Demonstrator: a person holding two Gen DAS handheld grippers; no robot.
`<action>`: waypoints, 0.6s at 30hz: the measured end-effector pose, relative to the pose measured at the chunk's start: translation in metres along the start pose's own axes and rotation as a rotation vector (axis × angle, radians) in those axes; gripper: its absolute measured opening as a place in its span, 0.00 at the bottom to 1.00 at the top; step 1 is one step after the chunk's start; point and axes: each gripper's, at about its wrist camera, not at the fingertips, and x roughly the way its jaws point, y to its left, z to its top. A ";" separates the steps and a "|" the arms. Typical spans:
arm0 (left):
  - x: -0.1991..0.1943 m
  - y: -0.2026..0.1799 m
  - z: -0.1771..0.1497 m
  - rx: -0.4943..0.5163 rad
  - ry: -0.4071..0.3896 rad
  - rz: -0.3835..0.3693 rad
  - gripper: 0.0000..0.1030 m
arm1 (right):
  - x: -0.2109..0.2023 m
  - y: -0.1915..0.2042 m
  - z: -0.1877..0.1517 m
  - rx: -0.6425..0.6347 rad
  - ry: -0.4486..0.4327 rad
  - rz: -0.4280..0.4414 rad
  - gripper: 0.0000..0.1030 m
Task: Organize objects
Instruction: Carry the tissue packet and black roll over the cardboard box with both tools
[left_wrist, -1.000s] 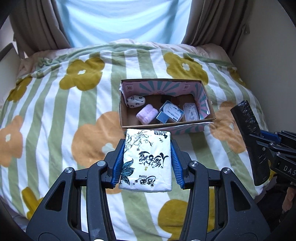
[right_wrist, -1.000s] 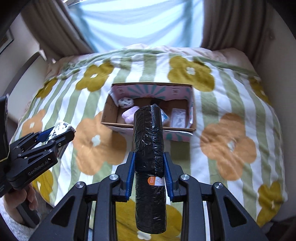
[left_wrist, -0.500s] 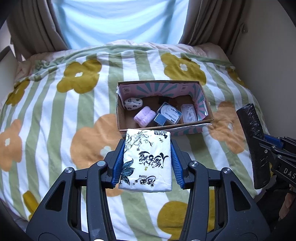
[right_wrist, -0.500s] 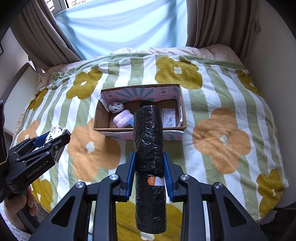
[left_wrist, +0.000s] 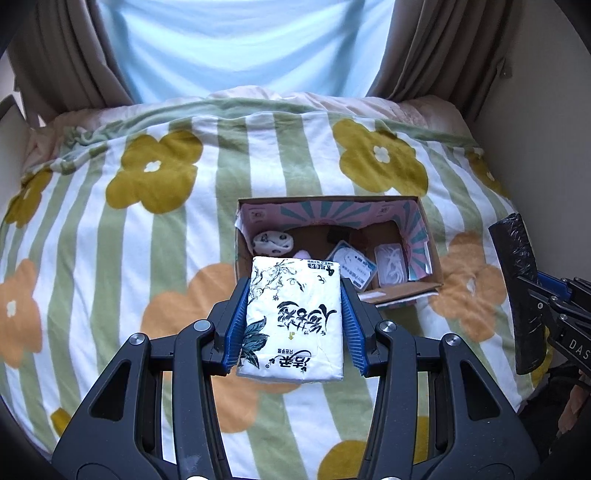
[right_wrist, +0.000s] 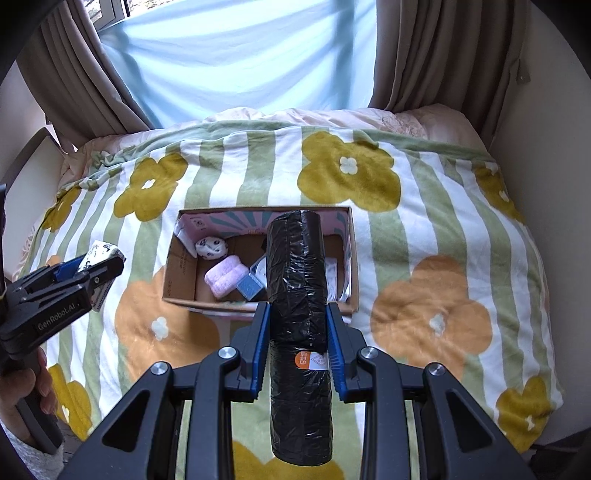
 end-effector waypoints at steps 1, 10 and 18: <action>0.006 0.001 0.007 0.001 0.003 0.003 0.42 | 0.006 -0.001 0.008 -0.009 0.000 -0.004 0.26; 0.090 0.005 0.060 0.003 0.064 0.004 0.42 | 0.082 0.002 0.058 -0.141 0.050 -0.019 0.26; 0.182 -0.002 0.066 0.040 0.151 0.011 0.42 | 0.170 0.031 0.062 -0.350 0.156 0.062 0.26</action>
